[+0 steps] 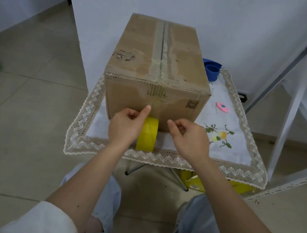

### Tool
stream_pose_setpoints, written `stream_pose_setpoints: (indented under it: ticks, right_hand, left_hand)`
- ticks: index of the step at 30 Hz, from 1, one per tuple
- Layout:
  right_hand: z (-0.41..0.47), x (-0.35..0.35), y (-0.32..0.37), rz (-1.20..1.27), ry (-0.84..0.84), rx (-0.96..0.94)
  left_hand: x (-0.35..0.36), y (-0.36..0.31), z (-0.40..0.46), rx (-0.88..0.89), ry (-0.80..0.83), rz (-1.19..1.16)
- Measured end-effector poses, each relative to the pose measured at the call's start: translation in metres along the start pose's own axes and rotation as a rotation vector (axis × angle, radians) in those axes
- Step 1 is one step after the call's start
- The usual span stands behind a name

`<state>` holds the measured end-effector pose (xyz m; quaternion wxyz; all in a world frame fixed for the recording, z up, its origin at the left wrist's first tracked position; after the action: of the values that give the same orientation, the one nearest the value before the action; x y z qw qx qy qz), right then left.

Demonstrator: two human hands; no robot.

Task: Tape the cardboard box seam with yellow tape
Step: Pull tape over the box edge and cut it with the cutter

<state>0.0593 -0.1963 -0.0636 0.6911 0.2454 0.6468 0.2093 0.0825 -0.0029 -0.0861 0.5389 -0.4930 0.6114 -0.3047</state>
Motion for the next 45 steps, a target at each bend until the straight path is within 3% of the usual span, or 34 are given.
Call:
stream_pose_setpoints:
  ticks: [4,8,13,16,20,27,37,45]
  right_hand:
    - [0.001,-0.017,-0.031,0.065,-0.091,0.115]
    - [0.011,-0.032,-0.064,0.069,-0.151,0.222]
    - [0.034,-0.046,-0.098,0.020,-0.190,0.289]
    - [0.049,-0.057,-0.110,-0.041,-0.196,0.288]
    - [0.073,-0.066,-0.129,-0.095,-0.205,0.283]
    - [0.112,-0.068,-0.158,-0.144,-0.183,0.278]
    - [0.147,-0.062,-0.175,-0.329,-0.060,0.320]
    - [0.139,-0.060,-0.157,-0.024,-0.149,0.311]
  left_hand:
    - [-0.001,0.001,-0.003,0.036,-0.144,-0.063]
    - [0.003,-0.021,-0.022,0.338,-0.297,-0.066]
    - [0.033,-0.053,-0.045,0.706,-0.195,0.023]
    - [0.060,-0.060,-0.051,0.785,-0.073,0.082]
    - [0.099,-0.057,-0.050,0.791,0.115,0.152]
    - [0.154,-0.042,-0.033,0.627,0.370,0.406]
    - [0.181,-0.036,-0.023,0.535,0.447,0.501]
    - [0.165,-0.039,-0.028,0.577,0.341,0.356]
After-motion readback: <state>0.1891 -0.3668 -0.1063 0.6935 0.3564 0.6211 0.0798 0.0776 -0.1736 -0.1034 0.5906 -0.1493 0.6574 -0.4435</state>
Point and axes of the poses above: each hand's wrist, its own z-axis towards the middle knuckle, its own x-axis out of the palm, y = z × x, the point moved 6 cm from there along z, towards the middle knuckle, and after that the axes turned 10 degrees about y, right-handed, at the moved point
